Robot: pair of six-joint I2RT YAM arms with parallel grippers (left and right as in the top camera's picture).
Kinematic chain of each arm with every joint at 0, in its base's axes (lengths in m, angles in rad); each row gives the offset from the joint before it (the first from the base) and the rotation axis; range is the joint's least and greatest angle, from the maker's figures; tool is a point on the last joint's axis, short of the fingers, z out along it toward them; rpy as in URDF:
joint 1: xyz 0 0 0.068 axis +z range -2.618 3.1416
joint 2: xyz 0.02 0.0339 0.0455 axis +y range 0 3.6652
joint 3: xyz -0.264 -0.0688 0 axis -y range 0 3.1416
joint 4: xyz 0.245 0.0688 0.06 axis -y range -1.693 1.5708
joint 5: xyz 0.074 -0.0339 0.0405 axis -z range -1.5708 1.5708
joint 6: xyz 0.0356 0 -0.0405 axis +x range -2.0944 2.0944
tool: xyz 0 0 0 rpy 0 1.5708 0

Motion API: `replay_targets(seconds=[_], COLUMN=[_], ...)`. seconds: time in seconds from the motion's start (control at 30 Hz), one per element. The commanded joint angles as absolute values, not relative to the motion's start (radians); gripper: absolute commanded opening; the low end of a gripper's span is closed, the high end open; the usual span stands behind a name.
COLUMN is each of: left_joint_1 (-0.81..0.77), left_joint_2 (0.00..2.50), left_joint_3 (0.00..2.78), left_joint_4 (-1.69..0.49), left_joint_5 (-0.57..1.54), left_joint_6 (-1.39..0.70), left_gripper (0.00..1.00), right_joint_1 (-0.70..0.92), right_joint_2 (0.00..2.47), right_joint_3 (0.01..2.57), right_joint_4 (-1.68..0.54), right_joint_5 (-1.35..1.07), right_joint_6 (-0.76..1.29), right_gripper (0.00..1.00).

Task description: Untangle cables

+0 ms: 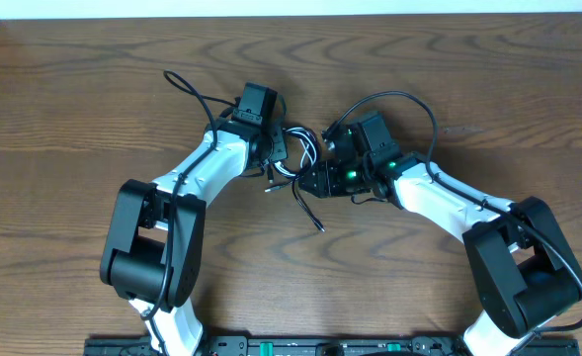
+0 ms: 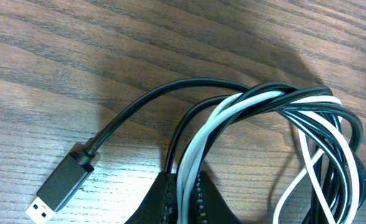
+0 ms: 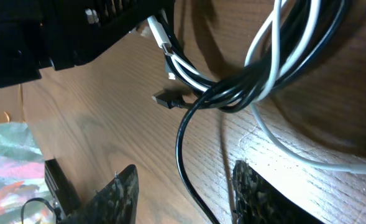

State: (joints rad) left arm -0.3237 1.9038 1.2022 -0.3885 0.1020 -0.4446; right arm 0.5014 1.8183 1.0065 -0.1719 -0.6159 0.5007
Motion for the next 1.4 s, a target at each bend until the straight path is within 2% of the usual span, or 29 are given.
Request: replay_targets(seconds=[0.0, 0.17, 0.37, 0.6, 0.73, 0.87, 1.0, 1.37], left_joint_1=[-0.319, -0.319, -0.318, -0.271, -0.249, -0.234, -0.212, -0.203], left_joint_2=[1.881, 1.881, 1.881, 1.881, 1.881, 1.881, 1.881, 1.881], left_joint_3=[1.195, 1.195, 1.196, 1.197, 1.197, 1.197, 1.197, 1.197], left_joint_4=[-0.392, -0.395, -0.376, -0.384, -0.391, -0.403, -0.403, -0.403], left_joint_5=[0.097, 0.105, 0.228, 0.262, 0.263, 0.269, 0.399, 0.416], left_joint_6=[-0.439, -0.434, -0.282, -0.287, -0.319, -0.319, -0.319, -0.319], left_gripper=[0.07, 0.07, 0.07, 0.07, 0.08, 0.07, 0.08, 0.07], right_joint_1=[0.507, 0.509, 0.518, 0.547, 0.609, 0.703, 0.757, 0.772], right_joint_2=[1.795, 1.795, 1.795, 1.795, 1.796, 1.797, 1.797, 1.798], right_joint_3=[1.010, 1.010, 1.010, 1.010, 1.010, 1.010, 1.010, 1.010], right_joint_4=[-0.200, -0.213, -0.207, -0.225, -0.225, -0.216, -0.198, -0.197], right_joint_5=[-0.585, -0.570, -0.575, -0.589, -0.547, -0.399, -0.298, -0.222], right_joint_6=[0.500, 0.491, 0.445, 0.387, 0.388, 0.389, 0.388, 0.404], right_gripper=[0.42, 0.47, 0.50, 0.52, 0.46, 0.45, 0.38, 0.32])
